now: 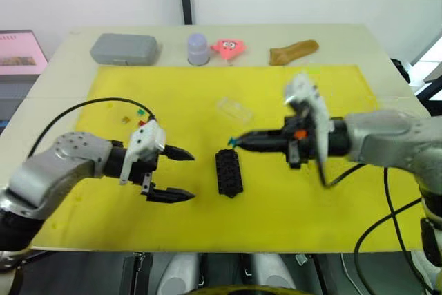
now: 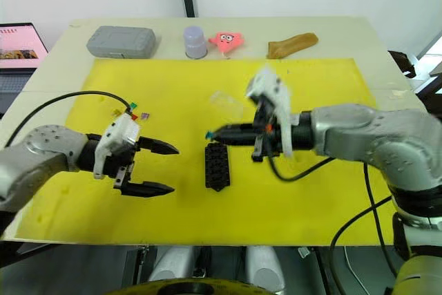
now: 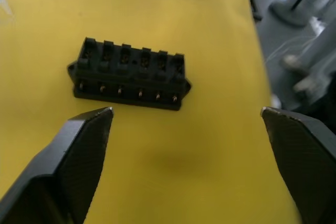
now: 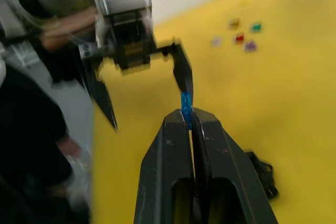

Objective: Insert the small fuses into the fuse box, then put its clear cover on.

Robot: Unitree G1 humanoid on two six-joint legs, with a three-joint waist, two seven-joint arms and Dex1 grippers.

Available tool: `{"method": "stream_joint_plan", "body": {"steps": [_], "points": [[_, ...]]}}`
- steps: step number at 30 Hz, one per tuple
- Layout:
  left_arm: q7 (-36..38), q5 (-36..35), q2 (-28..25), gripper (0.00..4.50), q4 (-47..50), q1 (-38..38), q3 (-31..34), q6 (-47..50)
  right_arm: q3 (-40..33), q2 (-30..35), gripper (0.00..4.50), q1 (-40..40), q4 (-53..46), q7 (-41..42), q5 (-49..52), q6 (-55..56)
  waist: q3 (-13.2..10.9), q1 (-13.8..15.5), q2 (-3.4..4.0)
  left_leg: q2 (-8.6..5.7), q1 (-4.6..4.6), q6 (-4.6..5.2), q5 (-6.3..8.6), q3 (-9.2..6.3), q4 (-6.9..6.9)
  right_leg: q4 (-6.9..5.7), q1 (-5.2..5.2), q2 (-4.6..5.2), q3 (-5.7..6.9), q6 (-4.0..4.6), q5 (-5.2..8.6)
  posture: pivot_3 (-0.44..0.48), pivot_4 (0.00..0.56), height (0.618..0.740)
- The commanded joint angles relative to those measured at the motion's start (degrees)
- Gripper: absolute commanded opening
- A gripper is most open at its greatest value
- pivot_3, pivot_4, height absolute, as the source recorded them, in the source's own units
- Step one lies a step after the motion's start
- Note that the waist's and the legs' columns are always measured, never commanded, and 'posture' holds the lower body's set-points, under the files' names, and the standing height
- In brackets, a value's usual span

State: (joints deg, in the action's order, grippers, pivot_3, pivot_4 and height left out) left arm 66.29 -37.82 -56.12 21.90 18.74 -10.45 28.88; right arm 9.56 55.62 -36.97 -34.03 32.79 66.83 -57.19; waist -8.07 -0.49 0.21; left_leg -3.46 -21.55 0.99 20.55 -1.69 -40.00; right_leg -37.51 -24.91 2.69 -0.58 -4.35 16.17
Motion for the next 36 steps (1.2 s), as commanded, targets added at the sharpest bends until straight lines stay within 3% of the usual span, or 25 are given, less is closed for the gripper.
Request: {"method": "stream_joint_plan", "body": {"steps": [1, 11, 36], "points": [[0.0, 7.7, 3.2, 4.49, 0.0, -0.2, -2.0, -7.1, 8.8, 2.5, 0.0, 0.4, -3.8, 9.7, -18.6, 9.0, 0.0, 0.1, -0.08, 0.0, -0.01, 0.03, 0.02, 0.0, -0.03, 0.0, 0.01, 0.0, 0.0, 0.0, 0.0, 0.0, 0.15, 0.74], [-0.6, 16.6, 9.0, 4.49, -1.1, -0.5, -5.4, -10.4, 14.9, 0.2, 0.0, 1.7, -1.8, 19.3, -35.2, 15.4, 0.0, 0.0, -0.09, 0.0, -0.02, 0.05, 0.03, 0.0, -0.04, 0.01, -0.01, 0.0, 0.01, -0.01, -0.01, 0.0, 0.15, 0.74], [-1.3, 20.2, 12.1, 4.49, 0.4, -1.0, -4.9, -11.1, 14.7, -4.8, 0.0, 4.5, -2.3, 23.2, -41.2, 11.6, 0.0, -0.1, -0.09, -0.01, 0.01, 0.05, 0.03, -0.01, -0.06, -0.01, 0.01, 0.0, 0.03, -0.01, -0.01, 0.0, 0.15, 0.74]]}}
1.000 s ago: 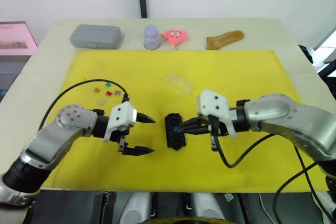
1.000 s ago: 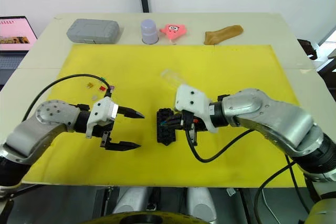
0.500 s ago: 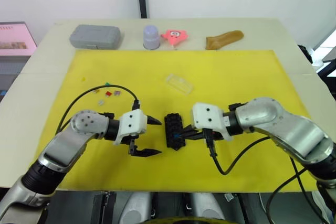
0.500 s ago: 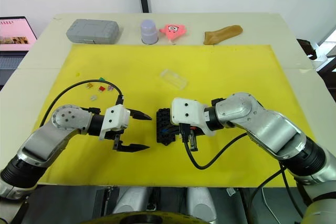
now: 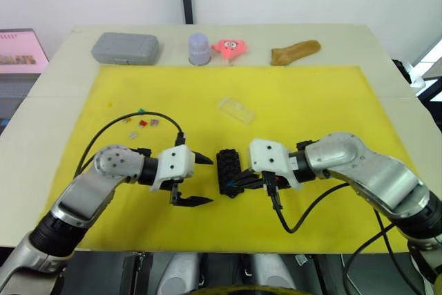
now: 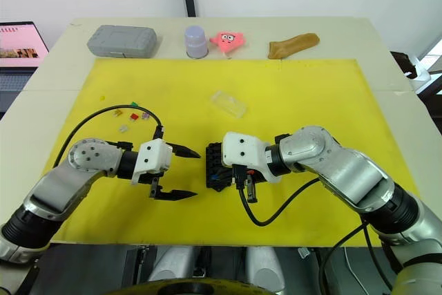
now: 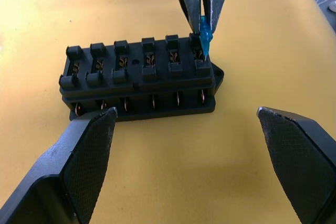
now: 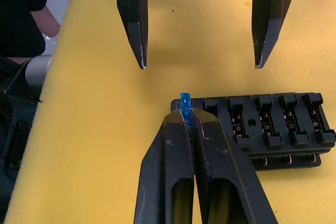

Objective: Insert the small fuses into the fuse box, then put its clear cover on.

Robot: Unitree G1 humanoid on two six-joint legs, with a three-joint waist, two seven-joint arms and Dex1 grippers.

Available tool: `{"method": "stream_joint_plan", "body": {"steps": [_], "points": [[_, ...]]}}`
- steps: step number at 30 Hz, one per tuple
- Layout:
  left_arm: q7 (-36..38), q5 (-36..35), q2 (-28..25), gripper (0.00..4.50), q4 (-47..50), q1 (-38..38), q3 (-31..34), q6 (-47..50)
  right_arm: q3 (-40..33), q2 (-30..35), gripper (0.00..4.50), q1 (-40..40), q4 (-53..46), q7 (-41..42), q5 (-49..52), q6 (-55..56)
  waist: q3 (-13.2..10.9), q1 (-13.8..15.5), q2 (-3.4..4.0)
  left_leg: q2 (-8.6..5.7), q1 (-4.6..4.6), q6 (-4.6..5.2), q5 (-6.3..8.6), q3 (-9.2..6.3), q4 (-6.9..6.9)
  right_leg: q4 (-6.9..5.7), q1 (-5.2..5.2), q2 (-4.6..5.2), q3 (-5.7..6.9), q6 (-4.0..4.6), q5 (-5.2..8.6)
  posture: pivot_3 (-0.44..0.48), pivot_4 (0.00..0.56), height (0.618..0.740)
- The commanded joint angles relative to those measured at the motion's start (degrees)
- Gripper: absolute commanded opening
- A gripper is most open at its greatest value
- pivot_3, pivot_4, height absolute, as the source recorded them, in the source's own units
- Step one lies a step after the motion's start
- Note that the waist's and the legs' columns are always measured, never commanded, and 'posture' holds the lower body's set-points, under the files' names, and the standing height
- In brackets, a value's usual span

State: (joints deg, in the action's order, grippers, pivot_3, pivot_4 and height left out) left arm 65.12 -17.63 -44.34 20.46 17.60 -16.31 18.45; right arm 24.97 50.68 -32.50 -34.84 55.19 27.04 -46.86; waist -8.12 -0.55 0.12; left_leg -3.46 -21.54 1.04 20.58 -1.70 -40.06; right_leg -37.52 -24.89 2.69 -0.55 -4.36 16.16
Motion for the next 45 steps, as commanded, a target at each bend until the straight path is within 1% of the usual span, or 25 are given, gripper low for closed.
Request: {"method": "stream_joint_plan", "body": {"steps": [1, 11, 18, 27, 37, 45], "points": [[-0.2, 0.0, 0.4, 4.49, 1.8, 0.2, 1.0, -0.6, -0.7, 0.1, 0.0, 0.1, -1.4, 0.9, -1.8, 1.4, 0.0, 0.0, 0.0, 0.0, 0.0, 0.0, 0.0, 0.0, 0.0, 0.0, 0.0, 0.0, 0.0, 0.0, 0.0, 0.0, 0.15, 0.74], [-0.9, 0.5, 1.4, 4.49, 1.8, 0.7, 0.8, -0.3, -1.1, 0.3, 0.0, 2.1, -2.2, 2.5, -3.4, 1.7, 0.0, 0.0, -0.01, 0.0, 0.01, 0.0, 0.0, 0.0, 0.0, -0.01, 0.0, 0.0, 0.0, 0.0, 0.0, 0.0, 0.15, 0.74], [-0.8, 1.4, 1.3, 4.49, 2.7, -0.2, 0.5, -0.6, 0.6, -0.2, 0.0, 2.6, -0.9, 2.6, -7.0, 3.5, 0.0, 0.0, -0.01, -0.01, 0.03, 0.0, 0.0, 0.0, 0.0, -0.02, 0.03, 0.0, 0.0, 0.0, 0.0, 0.0, 0.15, 0.74], [-1.2, 2.0, 1.9, 4.49, 3.0, -0.1, 0.1, -0.6, 0.2, -0.8, 0.0, 2.3, -1.7, 3.2, -6.9, 2.6, 0.0, 0.0, -0.01, 0.0, 0.05, 0.0, 0.0, 0.0, -0.01, -0.03, 0.04, 0.0, 0.01, 0.0, 0.0, 0.0, 0.15, 0.74], [-0.9, 2.6, 2.8, 4.49, 2.4, 0.5, -0.3, -1.0, -3.1, -2.5, 0.0, -0.8, -3.7, 3.3, -1.7, -3.8, 0.0, 0.0, -0.01, 0.0, 0.04, 0.0, 0.0, 0.0, -0.01, -0.03, 0.04, 0.0, 0.01, 0.0, 0.0, 0.0, 0.15, 0.74], [-0.9, 2.8, 3.2, 4.49, 2.1, 1.0, -0.4, -0.9, -1.3, -1.1, 0.0, 0.3, -2.9, 3.7, -4.6, -1.3, 0.0, 0.0, -0.01, -0.01, 0.05, 0.0, 0.0, 0.0, -0.02, -0.04, 0.04, 0.0, 0.01, 0.0, 0.0, 0.0, 0.15, 0.74]]}}
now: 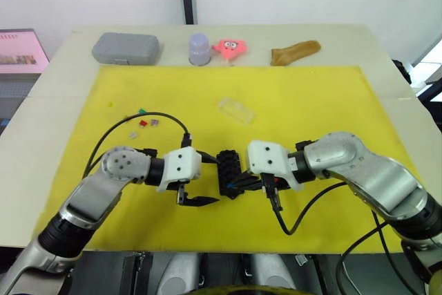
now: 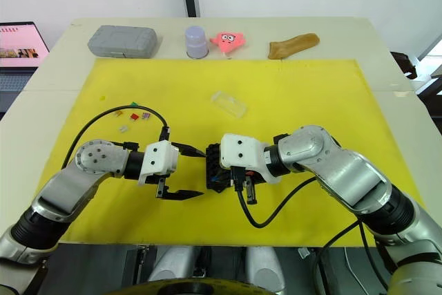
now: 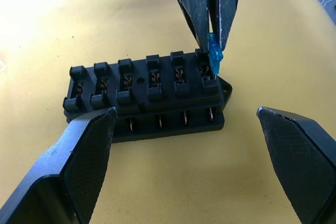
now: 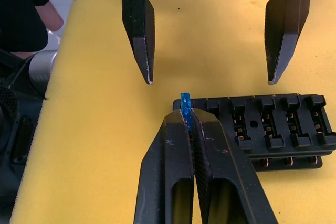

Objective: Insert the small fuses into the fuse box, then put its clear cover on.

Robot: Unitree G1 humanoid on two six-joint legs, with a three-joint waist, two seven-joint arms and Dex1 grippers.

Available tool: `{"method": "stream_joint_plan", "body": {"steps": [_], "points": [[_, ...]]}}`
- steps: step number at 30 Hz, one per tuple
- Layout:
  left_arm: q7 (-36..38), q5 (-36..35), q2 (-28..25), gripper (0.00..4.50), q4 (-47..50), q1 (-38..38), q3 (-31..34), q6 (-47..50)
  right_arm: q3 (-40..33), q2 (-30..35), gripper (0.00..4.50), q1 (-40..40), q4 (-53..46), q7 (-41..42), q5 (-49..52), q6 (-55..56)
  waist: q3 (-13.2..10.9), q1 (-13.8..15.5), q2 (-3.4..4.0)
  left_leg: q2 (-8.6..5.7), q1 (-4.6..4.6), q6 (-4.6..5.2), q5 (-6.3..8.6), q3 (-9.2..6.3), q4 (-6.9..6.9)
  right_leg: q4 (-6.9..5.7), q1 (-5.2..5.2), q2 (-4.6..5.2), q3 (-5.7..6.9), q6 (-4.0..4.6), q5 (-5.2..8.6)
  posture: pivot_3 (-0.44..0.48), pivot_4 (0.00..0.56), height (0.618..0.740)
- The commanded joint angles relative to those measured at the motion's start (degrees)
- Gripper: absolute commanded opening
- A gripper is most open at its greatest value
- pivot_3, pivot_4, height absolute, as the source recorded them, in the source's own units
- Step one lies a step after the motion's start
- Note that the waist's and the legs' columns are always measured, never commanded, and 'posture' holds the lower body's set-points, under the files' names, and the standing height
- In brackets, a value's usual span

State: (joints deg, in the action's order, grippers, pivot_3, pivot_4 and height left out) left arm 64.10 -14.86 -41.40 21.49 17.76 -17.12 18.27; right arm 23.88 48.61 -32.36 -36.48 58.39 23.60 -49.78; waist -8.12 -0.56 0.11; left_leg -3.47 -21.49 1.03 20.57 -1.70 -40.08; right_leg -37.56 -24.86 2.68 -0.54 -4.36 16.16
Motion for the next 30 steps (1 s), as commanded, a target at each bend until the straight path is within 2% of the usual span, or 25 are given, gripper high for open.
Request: {"method": "stream_joint_plan", "body": {"steps": [1, 20, 22, 23, 26, 30], "points": [[0.1, 0.0, 0.3, 4.49, 1.1, 0.9, 0.4, -0.7, 0.1, 1.1, 0.0, 0.3, -1.0, 0.6, -1.8, 2.2, 0.0, 0.0, 0.0, 0.0, 0.0, 0.0, 0.0, 0.0, 0.0, 0.0, 0.0, 0.0, 0.0, 0.0, 0.0, 0.0, 0.15, 0.74], [0.1, 0.2, 0.8, 4.49, 1.0, 0.9, 0.6, -0.7, 0.6, 0.6, 0.0, 2.2, -0.2, 1.3, -4.4, 4.8, 0.0, 0.0, 0.0, 0.0, 0.0, 0.0, 0.0, 0.0, 0.0, -0.01, 0.0, 0.0, 0.0, 0.0, 0.0, 0.0, 0.15, 0.74], [0.1, 0.3, 0.8, 4.5, 0.9, 0.9, 0.7, -0.7, -1.2, 0.0, 0.7, 2.6, -0.6, 1.2, -2.4, 3.7, 0.0, 0.0, 0.0, 0.0, 0.0, 0.0, 0.0, 0.0, 0.0, -0.01, 0.0, 0.0, 0.0, 0.0, 0.0, 0.0, 0.15, 0.74], [0.2, 0.3, 0.8, 4.5, 0.8, 1.0, 0.7, -0.7, -2.3, -0.1, 0.89, 2.8, -0.9, 1.4, -1.4, 3.6, 0.0, 0.0, 0.0, 0.0, 0.0, 0.0, 0.0, 0.0, -0.01, -0.01, 0.0, 0.0, 0.0, 0.0, 0.0, 0.0, 0.15, 0.74], [0.5, -0.2, 0.6, 4.5, 0.7, 0.9, 1.1, -0.6, -7.9, 0.5, 2.39, 3.7, -1.9, 2.6, 2.8, 3.8, 0.0, 0.1, 0.0, 0.0, 0.0, 0.0, 0.0, 0.0, -0.01, -0.01, 0.0, 0.0, 0.0, 0.0, 0.0, 0.0, 0.15, 0.74], [1.2, -1.2, 0.3, 4.5, 0.6, 0.4, 1.8, -0.4, -14.2, -1.5, 2.39, 7.6, -0.9, 2.5, 7.3, 6.7, 0.0, 0.1, -0.01, 0.0, 0.0, 0.0, 0.0, -0.01, 0.0, -0.01, 0.02, 0.0, 0.01, 0.0, 0.0, 0.0, 0.15, 0.74]]}}
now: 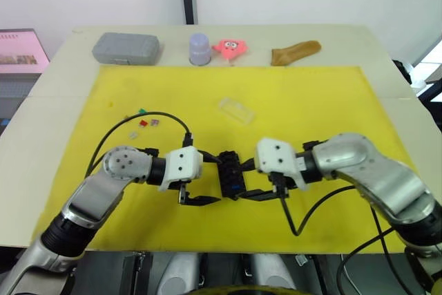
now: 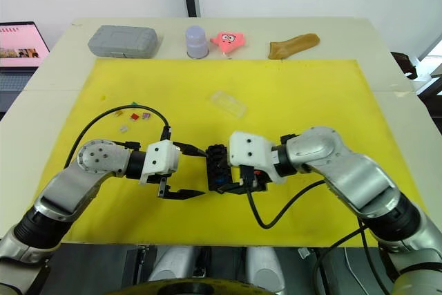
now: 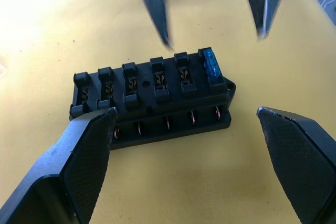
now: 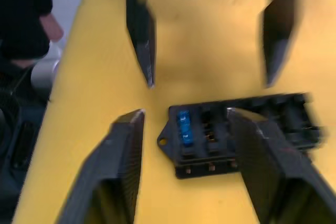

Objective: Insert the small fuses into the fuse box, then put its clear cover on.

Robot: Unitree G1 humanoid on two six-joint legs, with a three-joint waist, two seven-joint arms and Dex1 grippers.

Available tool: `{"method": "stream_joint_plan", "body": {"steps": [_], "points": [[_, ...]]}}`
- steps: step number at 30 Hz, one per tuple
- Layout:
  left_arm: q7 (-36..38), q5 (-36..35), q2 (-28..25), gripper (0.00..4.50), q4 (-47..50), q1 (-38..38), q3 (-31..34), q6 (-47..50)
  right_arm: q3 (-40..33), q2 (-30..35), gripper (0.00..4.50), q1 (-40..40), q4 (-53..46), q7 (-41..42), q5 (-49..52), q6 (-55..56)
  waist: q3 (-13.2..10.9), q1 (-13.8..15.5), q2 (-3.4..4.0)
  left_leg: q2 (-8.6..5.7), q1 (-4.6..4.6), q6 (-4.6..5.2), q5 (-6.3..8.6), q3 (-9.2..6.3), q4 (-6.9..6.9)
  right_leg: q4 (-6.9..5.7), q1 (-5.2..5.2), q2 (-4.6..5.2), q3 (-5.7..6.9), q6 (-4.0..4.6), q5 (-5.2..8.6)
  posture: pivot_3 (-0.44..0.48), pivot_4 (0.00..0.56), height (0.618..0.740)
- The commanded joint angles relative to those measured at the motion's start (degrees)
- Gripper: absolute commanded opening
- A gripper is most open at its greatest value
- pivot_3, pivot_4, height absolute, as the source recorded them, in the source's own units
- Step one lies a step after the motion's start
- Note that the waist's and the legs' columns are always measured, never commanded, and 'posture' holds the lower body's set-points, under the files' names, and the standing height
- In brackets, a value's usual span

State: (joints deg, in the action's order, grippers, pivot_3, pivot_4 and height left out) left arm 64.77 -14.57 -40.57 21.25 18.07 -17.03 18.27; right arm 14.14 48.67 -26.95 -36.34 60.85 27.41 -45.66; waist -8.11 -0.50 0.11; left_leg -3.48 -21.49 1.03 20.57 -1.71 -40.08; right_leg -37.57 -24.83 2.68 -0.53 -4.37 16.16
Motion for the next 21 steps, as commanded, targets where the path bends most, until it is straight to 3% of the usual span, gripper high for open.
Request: {"method": "stream_joint_plan", "body": {"steps": [1, 4, 7, 21], "points": [[0.7, -1.6, -0.5, 4.5, 0.8, 0.1, 1.8, -0.4, -5.4, -2.6, 2.39, 3.6, -0.3, -0.3, 4.2, 3.6, 0.0, 0.0, -0.03, 0.0, 0.0, 0.0, 0.0, 0.0, 0.0, 0.0, 0.0, 0.0, 0.0, 0.0, 0.0, 0.0, 0.15, 0.74], [0.8, -1.6, -0.1, 4.5, -0.2, 0.6, 1.8, -0.8, -4.6, -5.3, 1.53, 7.5, 2.4, -0.3, 2.6, 9.0, 0.0, -0.1, -0.02, 0.0, 0.04, 0.0, 0.0, -0.01, 0.0, -0.02, 0.04, 0.0, 0.02, 0.0, 0.0, 0.0, 0.15, 0.74], [0.8, -1.4, 0.3, 4.5, -0.8, 0.9, 1.6, -1.1, -3.5, -7.8, 0.03, 10.5, 4.5, -0.3, 2.3, 12.1, 0.0, -0.1, -0.03, 0.0, 0.05, 0.0, 0.0, 0.0, -0.01, -0.04, 0.03, 0.0, 0.02, 0.0, 0.0, 0.0, 0.15, 0.74], [-0.1, -1.1, 0.3, 4.5, -0.3, 0.8, 1.8, -0.9, 3.4, -6.9, 0.03, 12.3, 10.5, -1.8, -8.3, 16.6, 0.0, -0.1, -0.02, 0.0, 0.07, -0.01, 0.0, -0.01, -0.02, -0.06, 0.04, -0.01, 0.02, 0.0, 0.0, 0.0, 0.15, 0.74]]}}
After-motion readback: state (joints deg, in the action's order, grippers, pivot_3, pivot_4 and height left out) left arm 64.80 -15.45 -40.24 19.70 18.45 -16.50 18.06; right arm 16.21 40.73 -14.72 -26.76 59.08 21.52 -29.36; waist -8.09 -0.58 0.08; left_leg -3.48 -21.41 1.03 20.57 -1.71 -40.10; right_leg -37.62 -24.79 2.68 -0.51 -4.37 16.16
